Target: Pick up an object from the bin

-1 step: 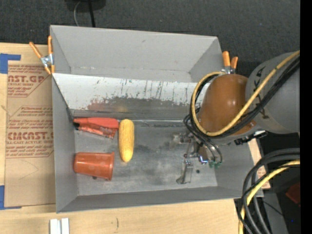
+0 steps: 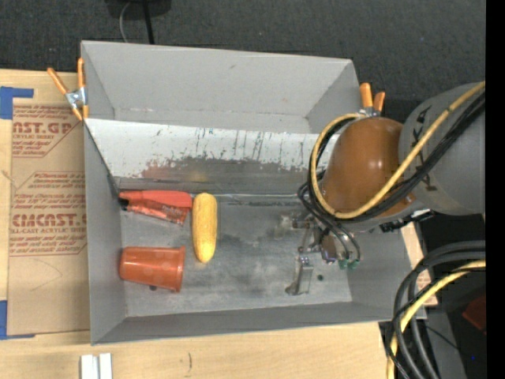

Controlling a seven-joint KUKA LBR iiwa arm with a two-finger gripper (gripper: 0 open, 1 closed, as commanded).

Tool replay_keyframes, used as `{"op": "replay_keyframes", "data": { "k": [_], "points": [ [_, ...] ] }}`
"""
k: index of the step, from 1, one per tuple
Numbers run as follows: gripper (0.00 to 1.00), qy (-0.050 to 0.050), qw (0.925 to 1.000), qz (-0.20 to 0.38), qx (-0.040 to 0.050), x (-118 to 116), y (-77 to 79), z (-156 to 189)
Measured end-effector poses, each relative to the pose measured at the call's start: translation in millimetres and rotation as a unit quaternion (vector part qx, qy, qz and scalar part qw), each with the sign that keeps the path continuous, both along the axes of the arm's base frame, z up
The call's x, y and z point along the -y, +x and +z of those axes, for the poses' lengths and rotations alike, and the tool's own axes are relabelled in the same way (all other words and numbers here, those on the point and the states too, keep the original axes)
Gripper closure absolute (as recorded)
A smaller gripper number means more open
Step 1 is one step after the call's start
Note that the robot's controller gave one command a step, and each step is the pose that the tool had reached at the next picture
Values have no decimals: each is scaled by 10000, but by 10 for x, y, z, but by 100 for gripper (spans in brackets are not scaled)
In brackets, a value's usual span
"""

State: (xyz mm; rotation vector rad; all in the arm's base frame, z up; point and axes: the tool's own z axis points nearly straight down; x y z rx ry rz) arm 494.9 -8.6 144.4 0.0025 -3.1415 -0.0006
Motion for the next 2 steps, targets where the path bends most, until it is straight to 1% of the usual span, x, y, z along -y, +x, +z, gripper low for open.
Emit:
{"op": "replay_keyframes", "data": {
  "k": [1, 2],
  "points": [
    [0, -1, 10000, 35, -8, -412, 127, -204],
    [0, 5, 9999, 97, -27, -1020, 236, -54]
  ]
}}
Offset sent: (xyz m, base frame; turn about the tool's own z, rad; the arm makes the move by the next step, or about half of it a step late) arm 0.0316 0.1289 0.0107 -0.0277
